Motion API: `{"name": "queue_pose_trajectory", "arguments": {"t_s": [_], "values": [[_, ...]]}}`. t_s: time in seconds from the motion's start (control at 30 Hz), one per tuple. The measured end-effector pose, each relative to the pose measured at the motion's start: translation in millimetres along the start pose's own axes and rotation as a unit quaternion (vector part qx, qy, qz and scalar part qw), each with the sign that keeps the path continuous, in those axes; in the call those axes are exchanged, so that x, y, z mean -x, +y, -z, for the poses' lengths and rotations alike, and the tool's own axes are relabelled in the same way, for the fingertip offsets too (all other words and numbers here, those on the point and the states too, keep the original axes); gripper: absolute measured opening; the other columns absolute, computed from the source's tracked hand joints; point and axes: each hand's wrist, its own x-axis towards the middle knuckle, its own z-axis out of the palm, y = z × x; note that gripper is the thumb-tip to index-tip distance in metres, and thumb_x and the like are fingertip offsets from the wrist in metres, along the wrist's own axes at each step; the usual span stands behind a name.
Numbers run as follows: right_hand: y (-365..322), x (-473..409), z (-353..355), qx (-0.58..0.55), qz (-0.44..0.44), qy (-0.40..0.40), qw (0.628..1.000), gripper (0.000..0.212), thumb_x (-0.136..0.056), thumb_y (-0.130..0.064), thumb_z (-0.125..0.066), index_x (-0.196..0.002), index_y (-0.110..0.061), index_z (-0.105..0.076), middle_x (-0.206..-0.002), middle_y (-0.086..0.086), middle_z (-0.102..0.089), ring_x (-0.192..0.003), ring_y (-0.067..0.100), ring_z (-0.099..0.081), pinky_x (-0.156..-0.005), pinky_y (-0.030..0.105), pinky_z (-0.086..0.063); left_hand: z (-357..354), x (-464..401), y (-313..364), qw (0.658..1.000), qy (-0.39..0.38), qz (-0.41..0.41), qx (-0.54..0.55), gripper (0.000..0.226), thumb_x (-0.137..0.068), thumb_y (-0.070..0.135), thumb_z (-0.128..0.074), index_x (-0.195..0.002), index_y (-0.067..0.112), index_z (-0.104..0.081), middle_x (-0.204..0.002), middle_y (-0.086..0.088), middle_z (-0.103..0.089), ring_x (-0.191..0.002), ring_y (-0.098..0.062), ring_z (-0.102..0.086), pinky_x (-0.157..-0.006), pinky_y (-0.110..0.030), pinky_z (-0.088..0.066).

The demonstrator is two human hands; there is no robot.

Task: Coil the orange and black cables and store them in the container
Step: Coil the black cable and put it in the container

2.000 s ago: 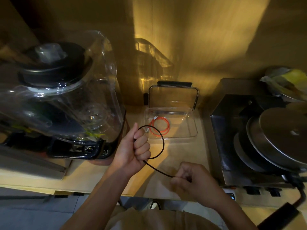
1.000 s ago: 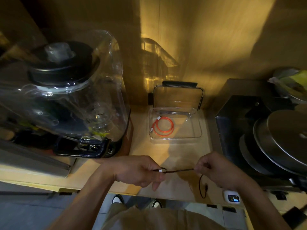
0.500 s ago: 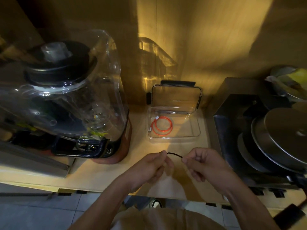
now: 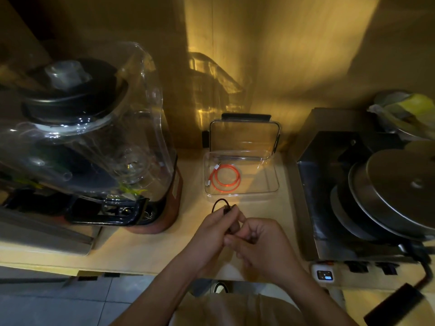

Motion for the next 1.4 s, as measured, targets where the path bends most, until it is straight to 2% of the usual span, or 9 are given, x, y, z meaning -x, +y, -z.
{"name": "queue_pose_trajectory", "arguments": {"t_s": [0.13,0.3,0.4,0.47,0.57,0.83,1.0,1.2,1.4], "values": [[1,3,2,0.017,0.009,-0.003,1.000,0.017,-0.082,-0.019,-0.075,-0.073,-0.007,-0.068,-0.056,0.013,-0.066,-0.038,0.009,-0.050,-0.044,0.021,-0.043,6,-3,4,0.993,-0.003,-0.024,0.112,0.034,-0.096,0.039,-0.049,-0.071,0.016,-0.052,-0.067,-0.001,-0.039,-0.063,-0.014,-0.037,-0.062,-0.027,-0.034],[12,5,12,0.042,-0.007,-0.066,0.997,0.016,-0.089,-0.020,-0.067,-0.073,-0.020,-0.071,-0.056,0.004,-0.065,-0.044,0.011,-0.051,-0.047,0.025,-0.043,16,-5,14,0.971,-0.005,-0.030,0.239,0.036,-0.102,0.035,-0.035,-0.075,0.015,-0.049,-0.052,0.004,-0.030,-0.054,-0.013,-0.027,-0.062,-0.030,-0.028],[20,5,20,0.079,-0.014,-0.075,0.994,0.016,-0.090,-0.021,-0.066,-0.075,-0.017,-0.072,-0.056,0.000,-0.065,-0.048,0.009,-0.053,-0.050,0.022,-0.044,24,-4,21,0.947,-0.009,-0.035,0.320,0.037,-0.101,0.034,-0.035,-0.074,0.016,-0.052,-0.045,0.007,-0.030,-0.050,-0.013,-0.031,-0.065,-0.029,-0.042],[24,5,25,0.126,-0.004,-0.076,0.989,0.015,-0.089,-0.025,-0.067,-0.077,-0.018,-0.074,-0.058,-0.002,-0.064,-0.052,0.006,-0.053,-0.055,0.022,-0.044,33,-4,22,0.918,-0.037,-0.022,0.394,0.036,-0.102,0.036,-0.038,-0.077,0.015,-0.055,-0.046,0.008,-0.028,-0.046,-0.009,-0.029,-0.057,-0.024,-0.045],[25,4,34,0.156,0.007,-0.082,0.984,0.016,-0.087,-0.027,-0.068,-0.076,-0.019,-0.075,-0.057,-0.005,-0.062,-0.052,0.001,-0.051,-0.055,0.019,-0.043,47,-4,23,0.875,-0.136,-0.003,0.465,0.035,-0.105,0.040,-0.033,-0.094,0.014,-0.053,-0.053,0.007,-0.028,-0.045,-0.006,-0.025,-0.045,-0.018,-0.033],[29,-4,44,0.206,0.040,-0.084,0.974,0.024,-0.088,-0.031,-0.068,-0.066,-0.020,-0.068,-0.049,-0.014,-0.052,-0.049,0.001,-0.045,-0.054,0.019,-0.038,56,-2,20,0.855,-0.222,0.014,0.469,0.044,-0.105,0.041,-0.032,-0.128,0.011,-0.054,-0.058,0.004,-0.031,-0.048,-0.008,-0.028,-0.046,-0.022,-0.024],[32,-7,52,0.248,0.053,-0.067,0.965,0.026,-0.086,-0.036,-0.068,-0.068,-0.017,-0.069,-0.051,-0.010,-0.052,-0.050,0.002,-0.048,-0.054,0.023,-0.040,58,4,26,0.868,-0.233,0.025,0.438,0.053,-0.105,0.042,-0.030,-0.152,0.020,-0.027,-0.063,0.004,-0.028,-0.051,-0.006,-0.025,-0.048,-0.021,-0.023],[40,-11,71,0.331,0.017,-0.066,0.941,0.036,-0.087,-0.043,-0.064,-0.053,-0.038,-0.057,-0.051,-0.014,-0.054,-0.052,0.003,-0.050,-0.057,0.026,-0.044,62,11,36,0.871,-0.258,0.030,0.417,0.059,-0.104,0.041,-0.029,-0.156,0.024,-0.008,-0.067,0.004,-0.029,-0.050,-0.004,-0.024,-0.046,-0.019,-0.020],[47,-18,81,0.447,-0.016,-0.009,0.894,0.042,-0.091,-0.048,-0.054,-0.056,-0.024,-0.053,-0.053,-0.001,-0.057,-0.053,0.008,-0.055,-0.058,0.036,-0.048,65,17,48,0.889,-0.306,0.088,0.330,0.061,-0.104,0.035,-0.035,-0.156,0.015,-0.009,-0.062,0.003,-0.031,-0.043,-0.002,-0.018,-0.042,-0.017,-0.019]]}}
